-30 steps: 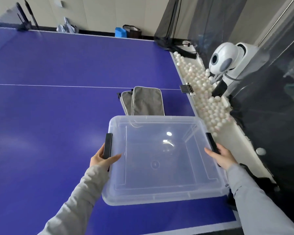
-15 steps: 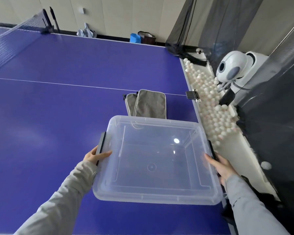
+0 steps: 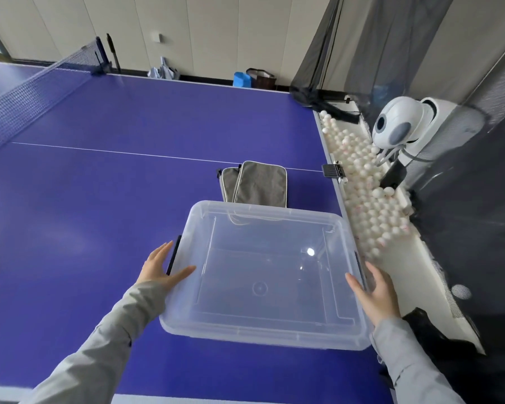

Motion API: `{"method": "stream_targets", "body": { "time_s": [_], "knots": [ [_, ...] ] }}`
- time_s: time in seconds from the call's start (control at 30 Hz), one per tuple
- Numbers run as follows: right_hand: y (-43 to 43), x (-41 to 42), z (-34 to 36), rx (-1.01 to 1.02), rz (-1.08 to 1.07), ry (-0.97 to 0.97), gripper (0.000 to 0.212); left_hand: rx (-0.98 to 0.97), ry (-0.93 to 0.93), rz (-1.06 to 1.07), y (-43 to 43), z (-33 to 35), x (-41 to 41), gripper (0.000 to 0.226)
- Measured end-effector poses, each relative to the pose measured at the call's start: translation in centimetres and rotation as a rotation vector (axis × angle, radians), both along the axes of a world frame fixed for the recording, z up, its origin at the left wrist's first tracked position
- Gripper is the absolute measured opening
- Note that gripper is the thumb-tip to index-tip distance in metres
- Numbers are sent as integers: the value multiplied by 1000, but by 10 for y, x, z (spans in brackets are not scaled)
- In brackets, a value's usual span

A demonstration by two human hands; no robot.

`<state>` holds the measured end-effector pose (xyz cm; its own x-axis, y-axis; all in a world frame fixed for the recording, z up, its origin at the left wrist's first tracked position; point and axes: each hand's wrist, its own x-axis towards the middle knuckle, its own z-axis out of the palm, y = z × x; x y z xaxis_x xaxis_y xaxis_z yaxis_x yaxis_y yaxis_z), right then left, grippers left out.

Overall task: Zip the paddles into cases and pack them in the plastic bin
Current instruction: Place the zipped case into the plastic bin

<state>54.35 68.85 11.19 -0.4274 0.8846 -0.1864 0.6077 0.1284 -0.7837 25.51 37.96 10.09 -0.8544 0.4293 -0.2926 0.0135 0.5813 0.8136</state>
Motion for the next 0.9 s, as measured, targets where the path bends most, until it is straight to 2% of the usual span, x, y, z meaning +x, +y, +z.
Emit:
{"method": "stream_targets", "body": {
  "time_s": [0.07,0.13,0.33,0.53,0.73,0.9],
  "knots": [
    [-6,5,-1,80,43,-60,60,-111,131,-36,-1,-2,9,85],
    [-11,9,-2,131,92,-117,55,-157,163,-51,-1,-2,18,84],
    [-21,7,-3,67,134,-191,72,-127,97,-51,7,8,27,79],
    [-23,4,5,122,120,-182,73,-103,36,-33,13,23,32,76],
    [-6,-9,36,158,135,-95,72,47,17,35,13,45,22,94],
    [16,-53,66,153,145,-36,70,192,-10,119,23,75,-8,88]
  ]
}}
